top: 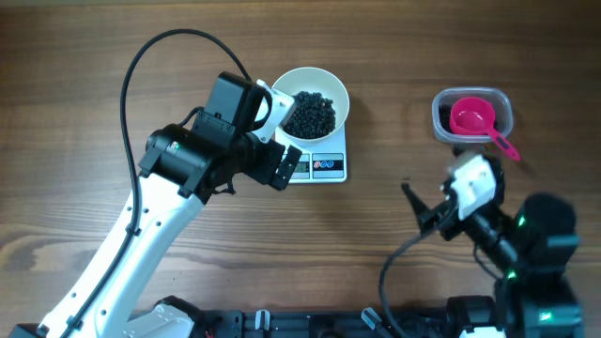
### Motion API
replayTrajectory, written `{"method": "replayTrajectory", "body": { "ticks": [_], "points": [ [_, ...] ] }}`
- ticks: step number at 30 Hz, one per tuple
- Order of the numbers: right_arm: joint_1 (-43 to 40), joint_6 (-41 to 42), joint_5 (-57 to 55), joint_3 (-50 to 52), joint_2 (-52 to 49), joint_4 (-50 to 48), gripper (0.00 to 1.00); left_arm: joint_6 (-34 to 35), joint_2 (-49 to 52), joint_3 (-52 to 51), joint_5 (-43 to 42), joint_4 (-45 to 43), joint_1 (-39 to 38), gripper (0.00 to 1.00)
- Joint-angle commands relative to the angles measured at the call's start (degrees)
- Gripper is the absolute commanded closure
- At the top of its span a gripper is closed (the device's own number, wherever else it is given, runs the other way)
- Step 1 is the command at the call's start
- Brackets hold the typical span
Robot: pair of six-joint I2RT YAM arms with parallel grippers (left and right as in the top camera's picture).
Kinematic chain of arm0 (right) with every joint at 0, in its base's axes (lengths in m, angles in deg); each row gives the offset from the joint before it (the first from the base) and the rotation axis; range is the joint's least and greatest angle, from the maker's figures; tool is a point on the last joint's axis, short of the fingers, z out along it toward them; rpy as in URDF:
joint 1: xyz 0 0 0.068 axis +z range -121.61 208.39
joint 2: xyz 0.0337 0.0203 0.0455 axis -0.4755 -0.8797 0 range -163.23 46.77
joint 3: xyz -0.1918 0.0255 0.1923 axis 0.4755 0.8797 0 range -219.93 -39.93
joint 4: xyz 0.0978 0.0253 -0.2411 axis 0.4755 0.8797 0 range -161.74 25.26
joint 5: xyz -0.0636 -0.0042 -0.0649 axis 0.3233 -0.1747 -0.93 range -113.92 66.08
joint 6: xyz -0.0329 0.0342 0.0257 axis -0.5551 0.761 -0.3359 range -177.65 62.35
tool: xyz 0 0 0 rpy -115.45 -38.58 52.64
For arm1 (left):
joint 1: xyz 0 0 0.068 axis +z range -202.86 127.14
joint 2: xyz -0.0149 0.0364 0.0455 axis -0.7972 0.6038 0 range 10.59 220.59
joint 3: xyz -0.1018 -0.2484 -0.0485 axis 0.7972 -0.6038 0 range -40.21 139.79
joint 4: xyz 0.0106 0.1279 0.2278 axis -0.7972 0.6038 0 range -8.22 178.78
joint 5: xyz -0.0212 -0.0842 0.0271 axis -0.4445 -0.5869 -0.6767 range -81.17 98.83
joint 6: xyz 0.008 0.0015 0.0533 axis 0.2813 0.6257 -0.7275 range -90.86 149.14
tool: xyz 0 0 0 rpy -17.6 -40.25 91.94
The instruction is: Scoop item into bowl and weigh 150g on scale
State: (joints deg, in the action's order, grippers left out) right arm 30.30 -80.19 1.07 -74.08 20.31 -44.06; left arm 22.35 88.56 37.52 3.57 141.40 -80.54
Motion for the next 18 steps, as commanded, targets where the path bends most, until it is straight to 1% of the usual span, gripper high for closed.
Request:
{"method": "replayTrajectory", "body": {
  "ticks": [1,3,4,6,7,8,10,12,13,16,18],
  "points": [
    [0.15,-1.44,-2.80,14.12,14.62,-7.32,0.00,0.15,-0.28,-0.15,0.39,-0.24,0.17,0.00],
    [0.15,-1.40,-2.78,22.51,22.95,-14.01,0.00,0.15,-0.28,-0.15,0.39,-0.24,0.17,0.00],
    [0.15,-1.27,-2.80,25.79,25.40,-17.84,0.00,0.15,-0.28,-0.15,0.39,-0.24,0.17,0.00],
    [0.17,-0.70,-2.78,31.04,26.29,-27.21,0.00,0.13,-0.28,-0.15,0.39,-0.24,0.17,0.00],
    [0.17,1.86,-3.45,33.07,26.29,-31.71,0.00,0.13,-0.28,-0.15,0.39,-0.24,0.17,0.00],
    [0.17,4.09,-4.31,33.90,26.29,-33.53,0.00,0.15,-0.28,-0.15,0.39,-0.24,0.17,0.00],
    [0.24,7.98,-5.25,33.86,26.29,-33.64,0.00,0.13,-0.28,-0.15,0.39,-0.24,0.17,0.00],
    [0.24,9.81,-6.75,33.86,26.29,-31.78,0.00,0.15,-0.28,-0.15,0.39,-0.24,0.17,0.00],
    [0.24,12.59,-9.49,33.86,26.29,-29.05,0.00,0.13,-0.28,-0.15,0.39,-0.26,0.17,0.00],
    [0.22,13.53,-13.14,33.86,26.29,-28.48,0.00,0.15,-0.28,-0.15,0.39,-0.24,0.17,0.00],
    [0.22,13.60,-12.66,33.86,26.29,-28.55,0.00,0.13,-0.28,-0.15,0.39,-0.24,0.17,0.00]
  ]
}}
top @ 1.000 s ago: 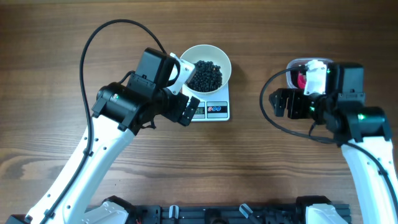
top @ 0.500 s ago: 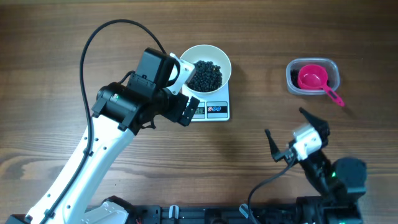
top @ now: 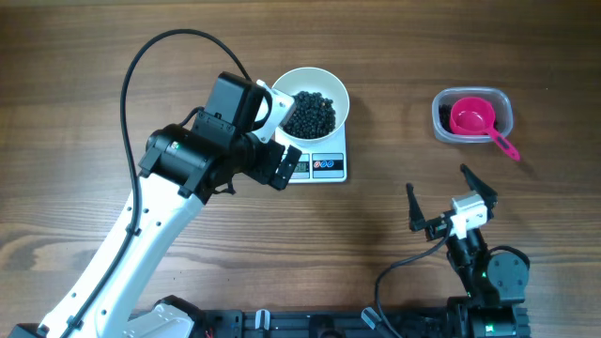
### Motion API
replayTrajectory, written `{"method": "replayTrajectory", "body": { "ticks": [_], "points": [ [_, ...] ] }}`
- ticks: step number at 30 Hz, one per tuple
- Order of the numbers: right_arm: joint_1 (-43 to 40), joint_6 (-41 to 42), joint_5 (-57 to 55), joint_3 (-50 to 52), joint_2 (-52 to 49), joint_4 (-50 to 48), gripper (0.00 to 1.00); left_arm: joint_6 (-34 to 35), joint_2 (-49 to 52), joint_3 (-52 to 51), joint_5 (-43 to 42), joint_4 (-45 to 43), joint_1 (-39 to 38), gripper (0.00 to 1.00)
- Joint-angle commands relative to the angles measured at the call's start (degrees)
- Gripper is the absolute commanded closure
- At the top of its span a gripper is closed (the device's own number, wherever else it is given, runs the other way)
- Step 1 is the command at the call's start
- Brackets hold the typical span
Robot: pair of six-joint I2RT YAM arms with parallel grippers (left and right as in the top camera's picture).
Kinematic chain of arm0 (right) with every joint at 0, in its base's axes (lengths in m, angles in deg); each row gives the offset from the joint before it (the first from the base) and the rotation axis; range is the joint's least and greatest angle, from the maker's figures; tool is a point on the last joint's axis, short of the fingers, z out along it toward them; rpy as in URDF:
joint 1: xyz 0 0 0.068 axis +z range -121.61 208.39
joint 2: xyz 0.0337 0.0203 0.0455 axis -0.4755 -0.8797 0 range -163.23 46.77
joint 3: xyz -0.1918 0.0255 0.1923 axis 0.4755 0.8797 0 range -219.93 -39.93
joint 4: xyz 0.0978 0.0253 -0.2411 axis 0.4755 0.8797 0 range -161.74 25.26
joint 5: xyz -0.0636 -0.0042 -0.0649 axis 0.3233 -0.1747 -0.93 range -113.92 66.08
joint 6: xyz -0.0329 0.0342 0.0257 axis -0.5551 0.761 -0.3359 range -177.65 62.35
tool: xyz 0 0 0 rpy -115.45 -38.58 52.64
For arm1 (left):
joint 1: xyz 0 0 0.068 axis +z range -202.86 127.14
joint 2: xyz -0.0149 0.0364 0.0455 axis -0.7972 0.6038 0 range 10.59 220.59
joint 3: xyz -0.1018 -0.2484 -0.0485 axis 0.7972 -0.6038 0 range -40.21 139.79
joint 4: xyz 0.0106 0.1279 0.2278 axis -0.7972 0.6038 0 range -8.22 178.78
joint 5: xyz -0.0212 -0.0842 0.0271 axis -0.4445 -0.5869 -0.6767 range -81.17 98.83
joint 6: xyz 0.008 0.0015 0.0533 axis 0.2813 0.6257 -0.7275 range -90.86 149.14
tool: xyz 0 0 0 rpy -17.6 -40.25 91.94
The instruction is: Scoop item into bowl and weigh 150g on scale
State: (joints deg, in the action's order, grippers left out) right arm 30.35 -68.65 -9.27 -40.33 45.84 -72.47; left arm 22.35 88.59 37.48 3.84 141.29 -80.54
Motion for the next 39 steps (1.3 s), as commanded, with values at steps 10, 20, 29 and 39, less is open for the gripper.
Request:
{"method": "replayTrajectory", "body": {
  "ticks": [10,20,29,39],
  "points": [
    [0.17,2.03,-2.25,0.11,0.66,-0.15,0.00,0.13,-0.31,-0.11,0.13,-0.13,0.17,0.00],
    [0.17,2.01,-2.25,0.11,0.66,-0.15,0.00,0.13,-0.31,-0.11,0.13,-0.13,0.17,0.00],
    [0.17,2.01,-2.25,0.11,0.66,-0.15,0.00,0.15,-0.31,-0.11,0.13,4.04,0.17,0.00],
    [0.17,2.01,-2.25,0.11,0.66,-0.15,0.00,0.17,-8.66,-1.05,-2.91,-5.11,3.65,0.00]
  ]
}}
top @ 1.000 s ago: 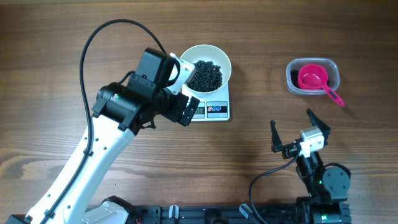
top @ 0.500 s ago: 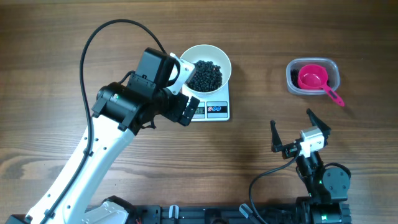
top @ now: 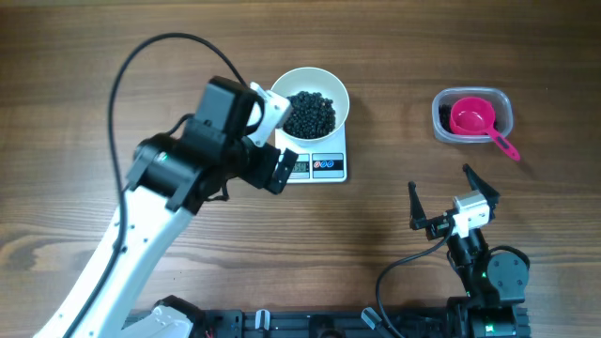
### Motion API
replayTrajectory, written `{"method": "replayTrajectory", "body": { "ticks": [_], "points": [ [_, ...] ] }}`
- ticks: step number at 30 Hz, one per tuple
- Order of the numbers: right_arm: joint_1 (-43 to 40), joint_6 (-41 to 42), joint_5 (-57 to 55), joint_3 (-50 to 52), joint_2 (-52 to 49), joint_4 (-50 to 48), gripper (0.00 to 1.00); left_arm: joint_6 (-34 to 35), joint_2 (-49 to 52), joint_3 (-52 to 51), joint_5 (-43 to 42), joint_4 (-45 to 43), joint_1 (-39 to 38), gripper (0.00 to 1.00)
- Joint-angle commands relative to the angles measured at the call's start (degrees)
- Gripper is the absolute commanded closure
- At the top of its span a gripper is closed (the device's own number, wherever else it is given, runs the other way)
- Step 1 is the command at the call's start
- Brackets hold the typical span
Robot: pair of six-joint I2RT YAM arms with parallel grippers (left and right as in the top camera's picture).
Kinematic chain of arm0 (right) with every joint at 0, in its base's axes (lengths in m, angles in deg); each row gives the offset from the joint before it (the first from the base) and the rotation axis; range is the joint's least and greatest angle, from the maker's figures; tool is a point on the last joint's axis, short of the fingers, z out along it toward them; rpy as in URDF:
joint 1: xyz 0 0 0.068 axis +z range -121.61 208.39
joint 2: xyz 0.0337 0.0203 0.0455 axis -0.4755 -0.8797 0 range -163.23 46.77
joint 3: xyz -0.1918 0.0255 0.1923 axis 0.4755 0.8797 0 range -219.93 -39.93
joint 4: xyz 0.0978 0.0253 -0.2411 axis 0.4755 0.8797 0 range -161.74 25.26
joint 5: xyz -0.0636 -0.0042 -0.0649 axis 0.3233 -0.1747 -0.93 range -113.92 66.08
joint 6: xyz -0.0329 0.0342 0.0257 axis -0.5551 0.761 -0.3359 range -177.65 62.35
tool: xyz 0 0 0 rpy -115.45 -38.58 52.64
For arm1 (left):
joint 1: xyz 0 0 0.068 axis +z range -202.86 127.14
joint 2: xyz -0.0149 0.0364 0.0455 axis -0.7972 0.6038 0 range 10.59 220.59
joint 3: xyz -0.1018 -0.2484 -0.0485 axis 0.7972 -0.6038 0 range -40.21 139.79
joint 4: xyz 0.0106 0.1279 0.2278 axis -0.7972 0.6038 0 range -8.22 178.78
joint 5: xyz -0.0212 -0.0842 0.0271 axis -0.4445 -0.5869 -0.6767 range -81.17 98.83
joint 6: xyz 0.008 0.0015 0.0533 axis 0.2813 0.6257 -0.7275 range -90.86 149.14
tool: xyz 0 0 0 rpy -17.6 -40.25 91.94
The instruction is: Scoop item into bowl and weigh 150g on scale
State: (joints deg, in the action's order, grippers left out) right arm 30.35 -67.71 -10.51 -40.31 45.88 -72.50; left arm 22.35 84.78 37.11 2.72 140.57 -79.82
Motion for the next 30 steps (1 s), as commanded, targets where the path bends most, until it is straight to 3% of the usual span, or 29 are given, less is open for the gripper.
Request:
{"method": "replayTrajectory", "body": {
  "ticks": [1,5,10,12,14,17,19,24,30],
  "points": [
    [0.17,1.07,-1.01,0.09,0.61,-0.13,0.00,0.17,-6.86,-2.34,-1.77,-8.09,4.83,0.00],
    [0.17,1.09,-1.01,0.09,0.61,-0.13,0.00,0.15,-14.45,-12.66,-1.77,-23.02,10.69,0.00],
    [0.17,1.07,-1.01,0.09,0.61,-0.13,0.00,0.20,-30.77,-37.46,-1.77,-49.68,13.75,0.00],
    [0.17,1.05,-1.01,0.09,0.61,-0.13,0.00,0.20,-37.86,-45.70,-1.75,-55.15,13.75,0.00],
    [0.17,1.09,-1.01,0.09,0.61,-0.13,0.00,0.22,-45.29,-52.59,-1.70,-57.64,13.75,0.00],
    [0.17,1.07,-1.01,0.09,0.61,-0.13,0.00,7.74,-55.82,-59.82,2.38,-58.10,13.75,0.00],
    [0.17,1.07,-1.01,0.09,0.61,-0.13,0.00,9.22,-62.40,-63.93,3.67,-57.72,14.19,0.00],
    [0.17,1.07,-1.01,0.09,0.61,-0.13,0.00,16.72,-71.54,-70.31,4.24,-57.66,19.45,0.00],
    [0.17,1.09,-1.01,0.09,0.61,-0.13,0.00,16.70,-74.05,-76.26,4.26,-61.31,20.37,0.00]
  ]
}}
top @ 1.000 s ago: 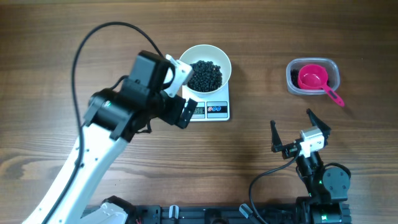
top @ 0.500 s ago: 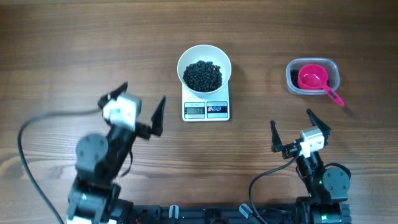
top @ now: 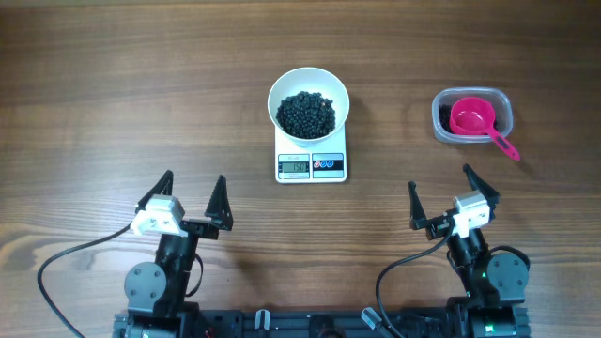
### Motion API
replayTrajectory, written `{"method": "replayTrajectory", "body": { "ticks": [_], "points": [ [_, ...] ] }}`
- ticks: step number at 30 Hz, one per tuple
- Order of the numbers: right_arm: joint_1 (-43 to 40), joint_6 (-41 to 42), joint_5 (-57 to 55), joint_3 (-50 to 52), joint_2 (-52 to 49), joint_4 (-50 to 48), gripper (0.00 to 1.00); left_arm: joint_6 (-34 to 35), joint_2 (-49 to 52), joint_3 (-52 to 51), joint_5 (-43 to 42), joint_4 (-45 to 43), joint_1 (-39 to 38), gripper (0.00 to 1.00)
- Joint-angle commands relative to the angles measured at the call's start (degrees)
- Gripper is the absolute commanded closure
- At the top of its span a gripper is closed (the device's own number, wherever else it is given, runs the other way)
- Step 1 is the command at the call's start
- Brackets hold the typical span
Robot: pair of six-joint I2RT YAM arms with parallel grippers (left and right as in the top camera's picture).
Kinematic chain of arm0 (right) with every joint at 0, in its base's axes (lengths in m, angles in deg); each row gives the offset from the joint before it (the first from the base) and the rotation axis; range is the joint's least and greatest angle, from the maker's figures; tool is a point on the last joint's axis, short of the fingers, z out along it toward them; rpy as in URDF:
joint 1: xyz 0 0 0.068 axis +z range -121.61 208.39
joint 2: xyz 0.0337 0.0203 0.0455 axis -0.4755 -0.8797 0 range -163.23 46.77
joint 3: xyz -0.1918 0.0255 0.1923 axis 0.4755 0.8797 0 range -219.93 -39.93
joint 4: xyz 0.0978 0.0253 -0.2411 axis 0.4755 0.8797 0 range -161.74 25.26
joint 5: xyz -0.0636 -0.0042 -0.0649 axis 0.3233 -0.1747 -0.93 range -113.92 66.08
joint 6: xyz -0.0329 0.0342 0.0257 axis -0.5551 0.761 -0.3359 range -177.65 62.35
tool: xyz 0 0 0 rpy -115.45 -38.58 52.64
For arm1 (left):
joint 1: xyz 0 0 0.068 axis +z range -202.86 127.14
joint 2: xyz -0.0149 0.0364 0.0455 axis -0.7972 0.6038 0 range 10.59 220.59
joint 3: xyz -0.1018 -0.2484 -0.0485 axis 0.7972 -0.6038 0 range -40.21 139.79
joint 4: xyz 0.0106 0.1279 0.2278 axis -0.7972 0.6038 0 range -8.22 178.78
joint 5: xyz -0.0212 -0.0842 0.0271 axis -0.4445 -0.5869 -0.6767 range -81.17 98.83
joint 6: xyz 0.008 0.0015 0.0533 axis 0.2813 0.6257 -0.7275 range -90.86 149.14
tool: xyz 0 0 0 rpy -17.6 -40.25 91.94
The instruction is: Scoop item into bowl and weigh 150g on scale
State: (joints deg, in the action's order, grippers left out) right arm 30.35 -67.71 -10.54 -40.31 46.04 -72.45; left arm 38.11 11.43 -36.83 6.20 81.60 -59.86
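Observation:
A white bowl [top: 309, 103] filled with small black beans [top: 308, 114] stands on the white scale [top: 312, 165], whose display faces the near edge. A pink scoop [top: 477, 120] rests in a clear container [top: 472, 115] at the right, its handle sticking out toward the near right. My left gripper [top: 192, 192] is open near the front left, well away from the scale. My right gripper [top: 439, 193] is open near the front right, below the container. Neither holds anything.
The wooden table [top: 113, 94] carries only the scale with its bowl and the container. Both arms are folded back at the near edge, with cables trailing from their bases.
My left arm was stretched out with its gripper at the bowl's left rim; now it is folded back at the front left with the gripper open. The right arm, bowl and scoop are unchanged.
At first my left gripper was at the bowl's rim and my right arm was just below the container, the scoop lying inside. Then the right arm was folded back at the front right. Now the left arm has left the bowl and is folded back too.

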Motion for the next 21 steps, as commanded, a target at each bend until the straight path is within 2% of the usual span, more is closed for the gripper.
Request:
{"method": "replayTrajectory", "body": {
  "ticks": [1,7,21],
  "points": [
    [0.17,1.07,-0.98,0.09,0.46,-0.17,0.00,0.96,-0.70,-3.06,0.74,-2.54,0.39,0.00],
    [0.17,1.07,-0.98,0.09,0.46,-0.17,0.00,0.92,-0.70,-3.06,0.39,4.68,0.37,0.00],
    [0.17,1.07,-0.98,0.09,0.46,-0.17,0.00,0.92,-0.68,-3.06,0.57,4.55,0.11,0.00]
  ]
}}
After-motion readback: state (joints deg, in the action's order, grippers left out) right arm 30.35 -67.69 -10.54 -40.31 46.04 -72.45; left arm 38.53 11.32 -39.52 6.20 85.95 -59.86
